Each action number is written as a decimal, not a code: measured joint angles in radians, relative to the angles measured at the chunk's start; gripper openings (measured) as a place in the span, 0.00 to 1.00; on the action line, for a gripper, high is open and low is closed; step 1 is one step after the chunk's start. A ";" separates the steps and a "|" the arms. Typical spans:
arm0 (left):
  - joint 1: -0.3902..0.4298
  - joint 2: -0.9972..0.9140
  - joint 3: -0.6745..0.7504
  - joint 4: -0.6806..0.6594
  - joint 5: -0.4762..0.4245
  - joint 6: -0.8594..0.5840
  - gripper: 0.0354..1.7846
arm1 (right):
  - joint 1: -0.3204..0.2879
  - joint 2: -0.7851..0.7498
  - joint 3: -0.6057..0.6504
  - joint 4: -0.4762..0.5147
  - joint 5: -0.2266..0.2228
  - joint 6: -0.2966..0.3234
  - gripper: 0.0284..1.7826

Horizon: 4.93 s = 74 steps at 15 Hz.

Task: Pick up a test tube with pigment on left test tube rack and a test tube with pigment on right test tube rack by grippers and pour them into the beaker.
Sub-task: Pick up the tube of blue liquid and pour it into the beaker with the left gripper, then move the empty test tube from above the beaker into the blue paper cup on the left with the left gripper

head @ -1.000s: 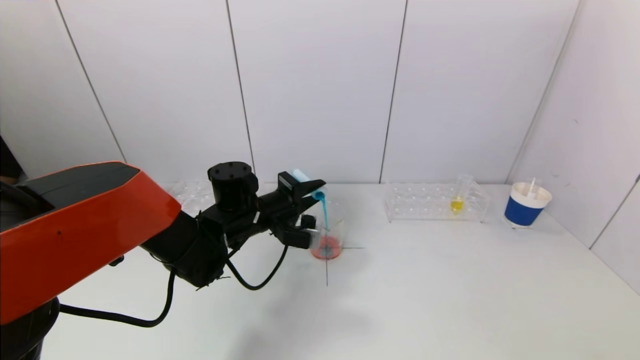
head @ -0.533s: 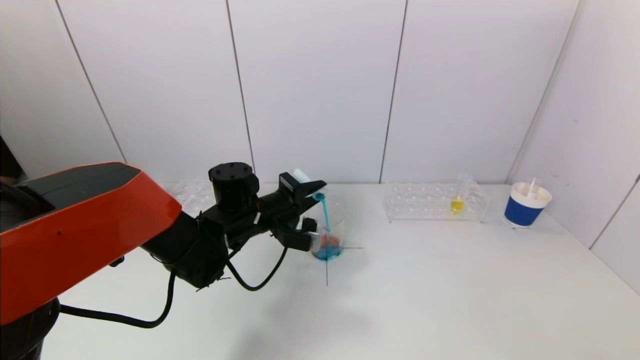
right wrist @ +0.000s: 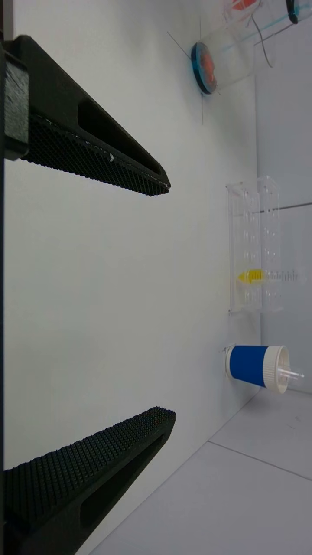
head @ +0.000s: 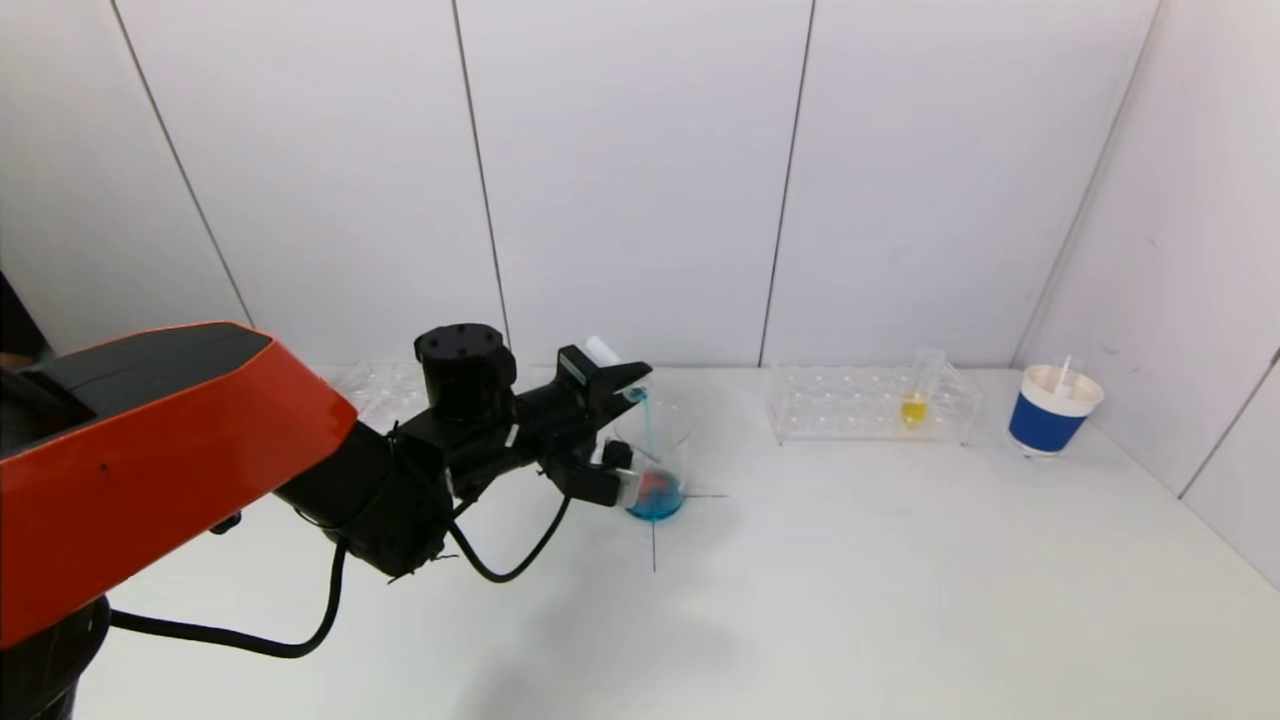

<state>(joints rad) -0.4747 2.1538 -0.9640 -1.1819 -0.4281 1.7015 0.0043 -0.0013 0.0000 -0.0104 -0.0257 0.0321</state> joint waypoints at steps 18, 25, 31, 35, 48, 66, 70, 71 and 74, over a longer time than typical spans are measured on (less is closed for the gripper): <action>0.003 -0.030 0.012 0.051 -0.004 0.107 0.23 | 0.000 0.000 0.000 0.000 0.000 0.000 0.99; 0.003 -0.038 0.021 0.076 -0.005 0.154 0.23 | 0.000 0.000 0.000 0.000 0.000 0.000 0.99; 0.004 -0.046 0.023 0.077 -0.003 0.170 0.23 | 0.000 0.000 0.000 0.000 0.000 0.000 0.99; 0.003 -0.055 0.023 0.079 0.011 0.260 0.23 | 0.000 0.000 0.000 0.000 0.000 0.000 0.99; 0.003 -0.064 0.057 0.083 0.038 0.411 0.23 | 0.000 0.000 0.000 0.000 0.000 0.000 0.99; 0.001 -0.167 0.080 0.071 0.142 -0.134 0.23 | 0.000 0.000 0.000 0.000 0.000 0.000 0.99; 0.000 -0.201 0.077 0.069 0.231 -0.349 0.23 | 0.000 0.000 0.000 0.000 0.000 0.000 0.99; 0.001 -0.209 0.077 0.069 0.243 -0.390 0.23 | 0.000 0.000 0.000 0.000 0.000 0.000 0.99; 0.001 -0.225 0.063 0.069 0.314 -0.526 0.23 | 0.000 0.000 0.000 0.000 0.000 0.000 0.99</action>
<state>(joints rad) -0.4738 1.9285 -0.9009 -1.1128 -0.1140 1.1753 0.0043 -0.0013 0.0000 -0.0104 -0.0260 0.0321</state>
